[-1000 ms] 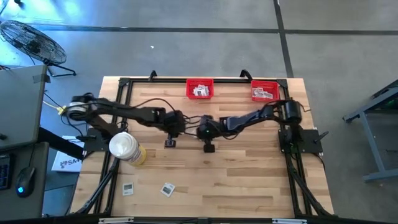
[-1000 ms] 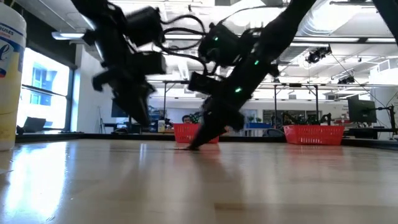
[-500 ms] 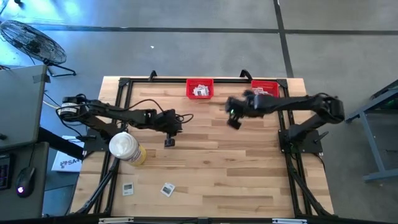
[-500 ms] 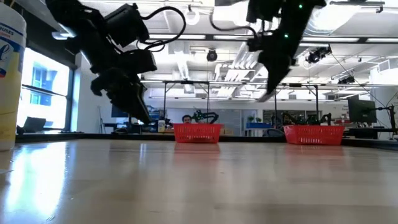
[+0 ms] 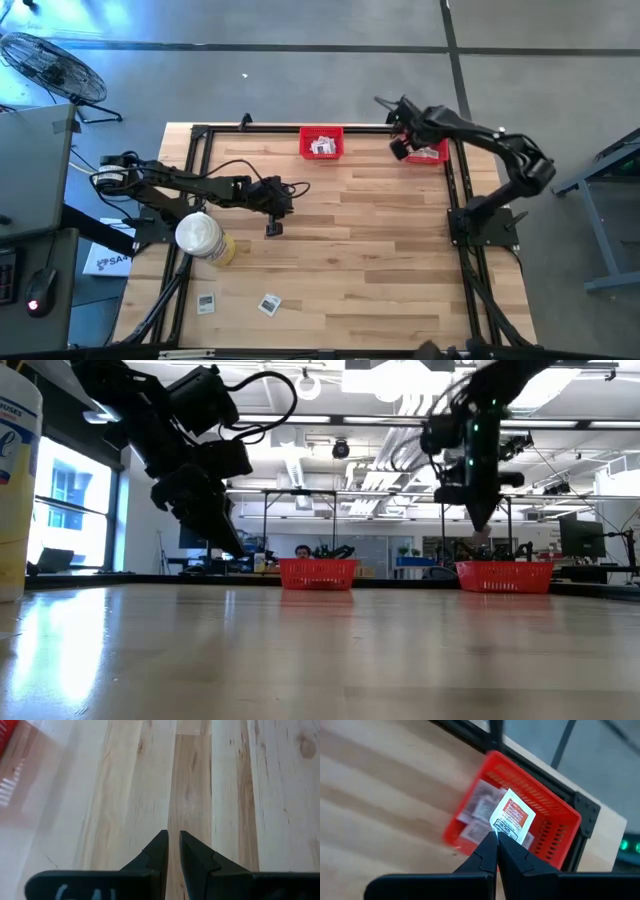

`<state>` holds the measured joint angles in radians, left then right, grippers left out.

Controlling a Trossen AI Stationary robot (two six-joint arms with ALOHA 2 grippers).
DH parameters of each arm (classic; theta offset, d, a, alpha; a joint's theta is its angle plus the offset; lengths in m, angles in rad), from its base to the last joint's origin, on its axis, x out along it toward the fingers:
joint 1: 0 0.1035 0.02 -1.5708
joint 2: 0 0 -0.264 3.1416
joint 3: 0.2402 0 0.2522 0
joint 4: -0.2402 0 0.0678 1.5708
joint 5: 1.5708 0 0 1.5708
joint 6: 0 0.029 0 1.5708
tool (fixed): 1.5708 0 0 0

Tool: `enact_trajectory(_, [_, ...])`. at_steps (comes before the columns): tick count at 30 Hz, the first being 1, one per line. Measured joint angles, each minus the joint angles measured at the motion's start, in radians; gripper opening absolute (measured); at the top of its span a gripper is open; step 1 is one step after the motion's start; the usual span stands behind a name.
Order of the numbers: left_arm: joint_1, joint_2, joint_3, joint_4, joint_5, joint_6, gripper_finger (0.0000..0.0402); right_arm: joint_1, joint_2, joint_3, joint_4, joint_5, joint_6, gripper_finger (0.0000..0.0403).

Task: Pick & Place First Aid Supplies
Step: Put the ointment pack into the right red bin, then put the towelette pack into the left red bin

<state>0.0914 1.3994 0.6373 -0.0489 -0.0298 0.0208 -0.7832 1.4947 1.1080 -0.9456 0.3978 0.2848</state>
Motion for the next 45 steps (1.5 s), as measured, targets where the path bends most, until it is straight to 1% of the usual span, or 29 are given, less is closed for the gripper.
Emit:
enact_trajectory(2, [0.000, 0.000, 0.000, -0.003, 0.001, -0.008, 0.0043, -0.055, 0.035, 0.000, 0.010, -0.019, -0.022, 0.0002])
enact_trajectory(6, [0.000, 0.000, 0.000, -0.002, 0.002, -0.018, 0.0043, -0.115, 0.119, 0.000, 0.029, -0.056, -0.057, 0.0006])
enact_trajectory(8, [0.000, 0.000, 0.000, -0.002, 0.002, -0.024, 0.0043, -0.126, 0.161, 0.000, 0.044, -0.073, -0.068, 0.0006])
enact_trajectory(10, [0.000, -0.001, 0.000, -0.002, 0.002, -0.026, 0.0043, -0.129, 0.198, 0.000, 0.065, -0.064, -0.090, 0.0008])
enact_trajectory(13, [0.000, -0.001, 0.000, -0.003, 0.003, -0.030, 0.0043, -0.128, 0.228, 0.000, 0.090, -0.065, -0.119, 0.0022])
enact_trajectory(15, [0.000, -0.002, 0.000, -0.002, 0.003, -0.040, 0.0043, -0.128, 0.230, 0.001, 0.100, -0.075, -0.129, 0.0040])
enact_trajectory(19, [-0.010, -0.031, 0.006, -0.002, 0.018, -0.078, 0.0043, -0.131, 0.206, 0.029, 0.074, -0.059, -0.154, 0.0086])
enact_trajectory(22, [-0.054, -0.064, 0.026, -0.011, 0.056, -0.082, 0.0043, -0.128, 0.167, 0.072, 0.021, -0.067, -0.155, 0.0114])
enact_trajectory(25, [-0.122, -0.098, 0.060, -0.002, 0.081, -0.078, 0.0043, -0.101, 0.116, 0.107, -0.024, -0.106, -0.138, 0.0127])
enact_trajectory(28, [-0.198, -0.108, 0.087, -0.011, 0.084, -0.061, 0.0043, -0.037, 0.040, 0.101, -0.008, -0.186, -0.110, 0.0130])
enact_trajectory(32, [-0.290, -0.108, 0.141, -0.094, 0.076, -0.051, 0.0043, 0.116, -0.065, 0.039, 0.107, -0.250, -0.103, 0.0130])
enact_trajectory(34, [-0.328, -0.108, 0.182, -0.169, 0.053, -0.071, 0.0043, 0.212, -0.112, -0.011, 0.210, -0.281, -0.106, 0.0130])
enact_trajectory(37, [-0.374, -0.116, 0.262, -0.330, 0.020, -0.102, 0.0043, 0.370, -0.160, -0.110, 0.396, -0.346, -0.101, 0.0130])
enact_trajectory(41, [-0.438, -0.119, 0.347, -0.511, 0.047, -0.159, 0.0043, 0.560, -0.180, -0.233, 0.638, -0.378, -0.038, 0.0130])
enact_trajectory(45, [-0.531, -0.113, 0.355, -0.519, 0.064, -0.256, 0.0043, 0.699, -0.180, -0.348, 0.883, -0.356, 0.003, 0.0130])
